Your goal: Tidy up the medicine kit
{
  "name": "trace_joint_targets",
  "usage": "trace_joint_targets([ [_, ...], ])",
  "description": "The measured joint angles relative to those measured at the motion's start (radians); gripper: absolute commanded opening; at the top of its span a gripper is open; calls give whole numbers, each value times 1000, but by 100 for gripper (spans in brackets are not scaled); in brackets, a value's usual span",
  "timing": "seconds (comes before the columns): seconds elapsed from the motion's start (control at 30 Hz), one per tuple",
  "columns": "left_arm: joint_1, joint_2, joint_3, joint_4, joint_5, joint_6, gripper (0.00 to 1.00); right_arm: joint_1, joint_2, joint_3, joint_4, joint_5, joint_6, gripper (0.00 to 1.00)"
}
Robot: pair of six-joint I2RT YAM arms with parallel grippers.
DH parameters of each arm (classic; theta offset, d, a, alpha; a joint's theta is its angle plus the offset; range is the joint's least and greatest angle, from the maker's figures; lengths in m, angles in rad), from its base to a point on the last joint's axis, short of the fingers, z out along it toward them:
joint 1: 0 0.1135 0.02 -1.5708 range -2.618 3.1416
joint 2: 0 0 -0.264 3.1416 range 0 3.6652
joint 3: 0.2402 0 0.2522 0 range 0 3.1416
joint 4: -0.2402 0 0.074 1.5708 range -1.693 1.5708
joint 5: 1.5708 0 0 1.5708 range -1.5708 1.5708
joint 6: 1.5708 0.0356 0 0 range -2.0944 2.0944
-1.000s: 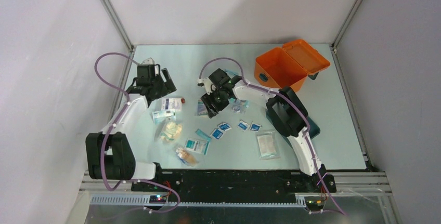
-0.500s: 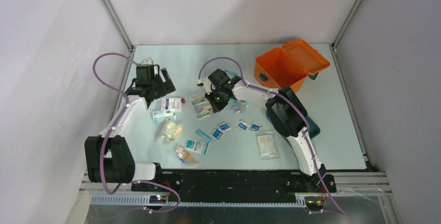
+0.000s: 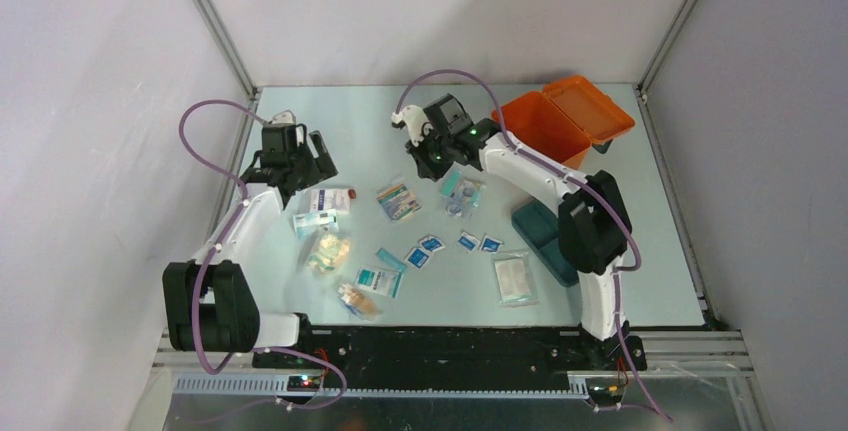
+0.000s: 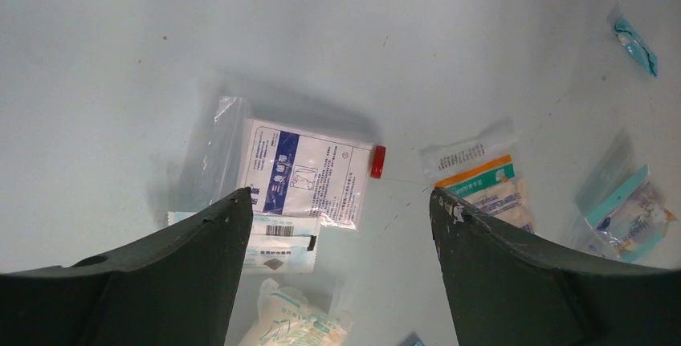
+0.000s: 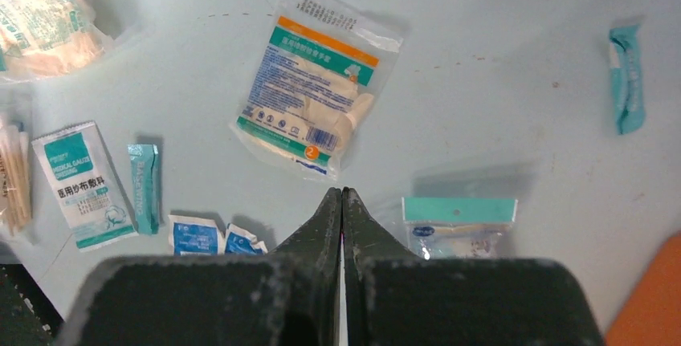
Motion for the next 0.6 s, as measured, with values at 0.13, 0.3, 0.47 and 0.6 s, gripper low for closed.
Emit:
trace_joint_targets([
  [0.13, 0, 0, 0, 0, 0, 7, 86, -7, -28, -21, 2, -1, -2, 56],
  [0.3, 0, 0, 0, 1, 0, 14, 86, -4, 2, -18, -6, -34, -5, 58],
  [0.47, 0, -17, -16, 10, 0, 15, 86, 11, 121, 57, -14, -73, 1, 53],
  [0.6, 0, -60, -53, 10, 0, 16, 86, 27, 194, 68, -17, -67, 0, 53],
])
